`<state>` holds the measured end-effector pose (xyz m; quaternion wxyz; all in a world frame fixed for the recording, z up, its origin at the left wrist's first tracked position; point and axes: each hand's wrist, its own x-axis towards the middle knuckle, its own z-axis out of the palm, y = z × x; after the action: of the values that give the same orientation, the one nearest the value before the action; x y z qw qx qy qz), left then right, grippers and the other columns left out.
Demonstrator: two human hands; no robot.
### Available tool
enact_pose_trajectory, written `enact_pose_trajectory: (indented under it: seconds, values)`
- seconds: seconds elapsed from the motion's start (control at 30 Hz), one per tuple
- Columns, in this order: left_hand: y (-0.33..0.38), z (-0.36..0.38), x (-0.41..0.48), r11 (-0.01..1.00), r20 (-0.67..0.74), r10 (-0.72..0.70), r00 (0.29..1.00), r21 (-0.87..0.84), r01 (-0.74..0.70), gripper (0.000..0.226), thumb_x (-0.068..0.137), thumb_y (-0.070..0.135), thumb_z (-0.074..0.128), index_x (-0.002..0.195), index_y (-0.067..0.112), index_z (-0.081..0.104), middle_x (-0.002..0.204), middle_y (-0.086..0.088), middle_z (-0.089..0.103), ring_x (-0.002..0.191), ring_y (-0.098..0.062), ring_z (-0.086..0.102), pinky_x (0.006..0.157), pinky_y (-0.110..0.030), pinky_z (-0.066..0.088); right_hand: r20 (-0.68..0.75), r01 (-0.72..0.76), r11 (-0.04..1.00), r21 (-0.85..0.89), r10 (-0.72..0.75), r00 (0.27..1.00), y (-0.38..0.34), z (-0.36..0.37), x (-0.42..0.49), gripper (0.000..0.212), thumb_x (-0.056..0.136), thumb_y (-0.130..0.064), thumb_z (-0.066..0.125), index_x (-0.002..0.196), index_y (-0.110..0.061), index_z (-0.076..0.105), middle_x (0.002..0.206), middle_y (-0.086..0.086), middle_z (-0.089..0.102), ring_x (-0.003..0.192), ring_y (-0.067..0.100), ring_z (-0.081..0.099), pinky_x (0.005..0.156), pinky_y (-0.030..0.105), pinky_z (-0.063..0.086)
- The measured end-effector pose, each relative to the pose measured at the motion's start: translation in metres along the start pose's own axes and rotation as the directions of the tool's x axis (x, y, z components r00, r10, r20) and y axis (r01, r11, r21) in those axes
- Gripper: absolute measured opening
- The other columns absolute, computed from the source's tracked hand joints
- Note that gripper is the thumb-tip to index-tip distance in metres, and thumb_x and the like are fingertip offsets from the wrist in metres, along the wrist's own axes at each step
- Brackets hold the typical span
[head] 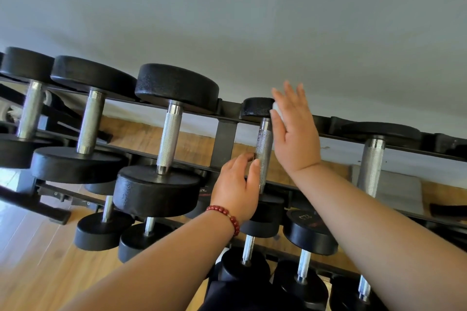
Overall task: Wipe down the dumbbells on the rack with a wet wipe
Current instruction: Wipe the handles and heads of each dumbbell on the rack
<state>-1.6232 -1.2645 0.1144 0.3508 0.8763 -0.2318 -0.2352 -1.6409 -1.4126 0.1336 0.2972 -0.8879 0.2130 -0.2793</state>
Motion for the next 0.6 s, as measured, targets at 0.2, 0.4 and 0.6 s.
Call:
enact_pose_trajectory:
  seconds: [0.2,0.4,0.6]
  values:
    - [0.002,0.0,-0.001,1.0,-0.013,0.012,1.0,-0.002,-0.012,0.053,0.098,0.051,0.024,0.136,0.023,0.049,0.131,0.006,0.054,0.122,-0.008,0.046,0.099,-0.027,0.041,0.156,0.251,0.949,-0.193,-0.223,0.962,0.024,-0.013,0.004,0.055,0.096,-0.038,0.051,0.142,-0.008,0.045,0.15,0.015,0.041,0.142,0.032,0.032,0.111,0.038,0.027]
    - [0.007,-0.002,-0.005,1.0,-0.055,0.03,0.998,-0.007,-0.031,0.041,0.099,0.044,0.028,0.121,0.023,0.056,0.114,0.008,0.057,0.108,-0.007,0.051,0.091,-0.026,0.043,0.135,0.364,0.878,-0.311,-0.338,0.931,0.027,-0.029,-0.007,0.045,0.092,-0.016,0.061,0.135,-0.004,0.053,0.141,0.021,0.05,0.132,0.04,0.045,0.098,0.046,0.045]
    - [0.016,-0.005,-0.019,0.973,-0.111,0.191,0.975,0.151,-0.174,0.041,0.102,0.032,0.032,0.136,0.017,0.049,0.137,0.002,0.05,0.132,-0.014,0.035,0.11,-0.029,0.031,0.108,0.38,0.824,-0.42,-0.37,0.923,0.033,-0.059,-0.051,0.045,0.088,-0.014,0.068,0.131,-0.007,0.057,0.142,0.017,0.05,0.134,0.036,0.042,0.109,0.047,0.031]
